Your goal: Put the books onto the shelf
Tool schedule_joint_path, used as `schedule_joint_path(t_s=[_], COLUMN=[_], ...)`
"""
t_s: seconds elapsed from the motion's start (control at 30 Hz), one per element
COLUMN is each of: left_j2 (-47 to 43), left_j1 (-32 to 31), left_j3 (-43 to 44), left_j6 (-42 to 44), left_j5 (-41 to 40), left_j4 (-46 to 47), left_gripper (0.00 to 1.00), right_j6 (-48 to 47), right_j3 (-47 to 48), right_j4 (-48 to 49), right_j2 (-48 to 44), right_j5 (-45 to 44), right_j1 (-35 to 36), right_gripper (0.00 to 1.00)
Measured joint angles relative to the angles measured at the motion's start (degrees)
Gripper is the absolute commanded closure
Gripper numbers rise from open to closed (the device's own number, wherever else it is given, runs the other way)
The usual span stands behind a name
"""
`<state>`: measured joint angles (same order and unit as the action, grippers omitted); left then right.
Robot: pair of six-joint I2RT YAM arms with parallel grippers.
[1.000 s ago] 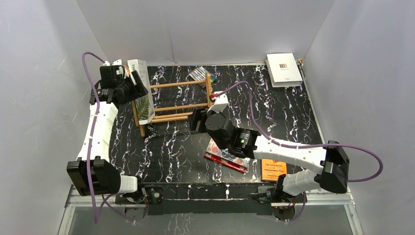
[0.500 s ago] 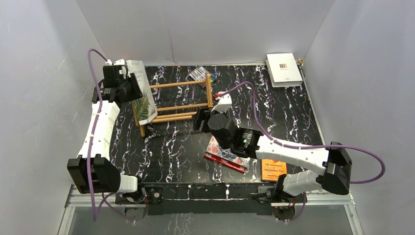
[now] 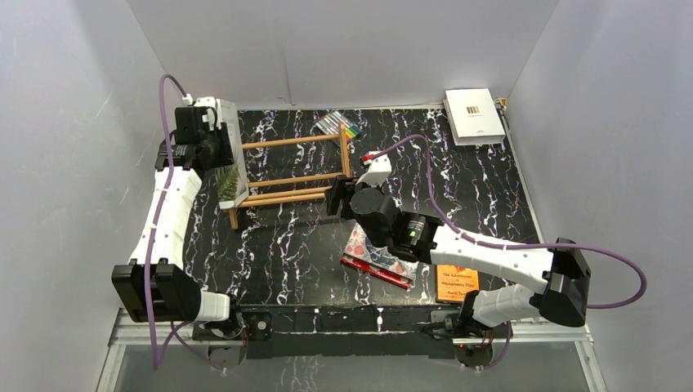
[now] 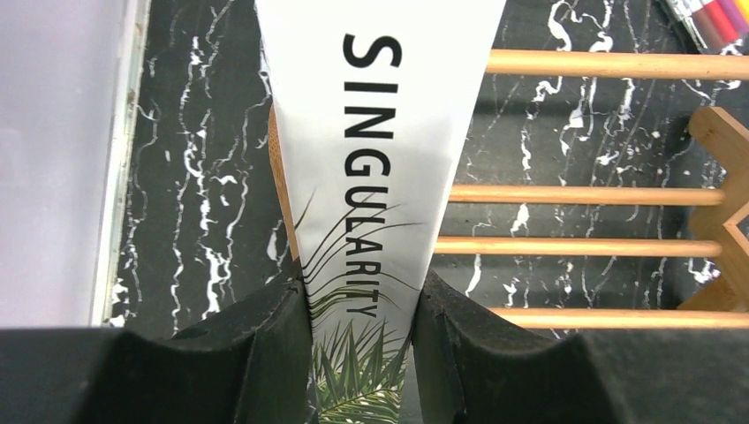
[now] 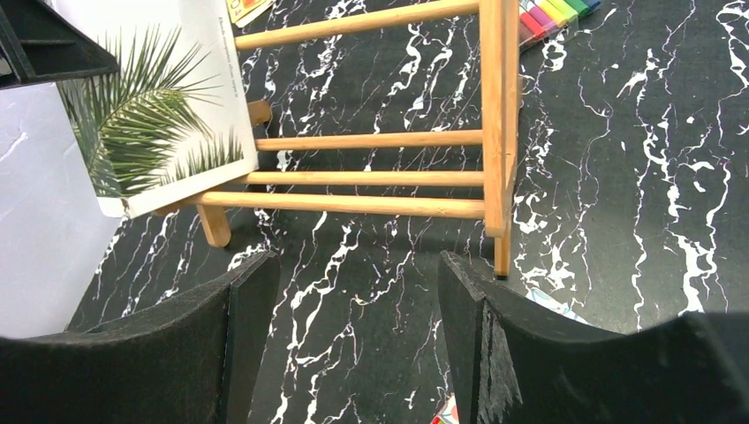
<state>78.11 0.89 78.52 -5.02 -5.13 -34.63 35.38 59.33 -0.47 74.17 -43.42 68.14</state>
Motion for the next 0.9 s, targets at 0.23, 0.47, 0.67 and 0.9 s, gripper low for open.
schedule_joint_path(t_s=[0.23,0.47,0.67,0.9], left_j2=[0.0,0.0,-0.1,-5.0], left_j1=[0.0,0.0,0.0,0.0], left_j3=[0.4,0.4,4.1,13.0], left_j6=[2.3,1.7,0.6,-1.1], left_j5=[-2.7,-4.7,-4.7,-0.8], left_j4=[-0.1,-0.1,-1.8,-3.2], left_gripper=[0.36,0.29,0.18,0.12], right_j6=[0.0,0.0,-0.1,-3.2], right_j3=[0.0,0.0,0.0,1.6], right_j4=[-0.1,-0.1,-1.5,-2.9], right_j2=[-0.2,-0.6,-1.9,-2.4], right_j5=[-0.1,-0.2,-0.2,-0.2], right_j1=[-0.3,-0.5,-1.0,-3.4], right_gripper=[0.26,0.26,0.25,0.24])
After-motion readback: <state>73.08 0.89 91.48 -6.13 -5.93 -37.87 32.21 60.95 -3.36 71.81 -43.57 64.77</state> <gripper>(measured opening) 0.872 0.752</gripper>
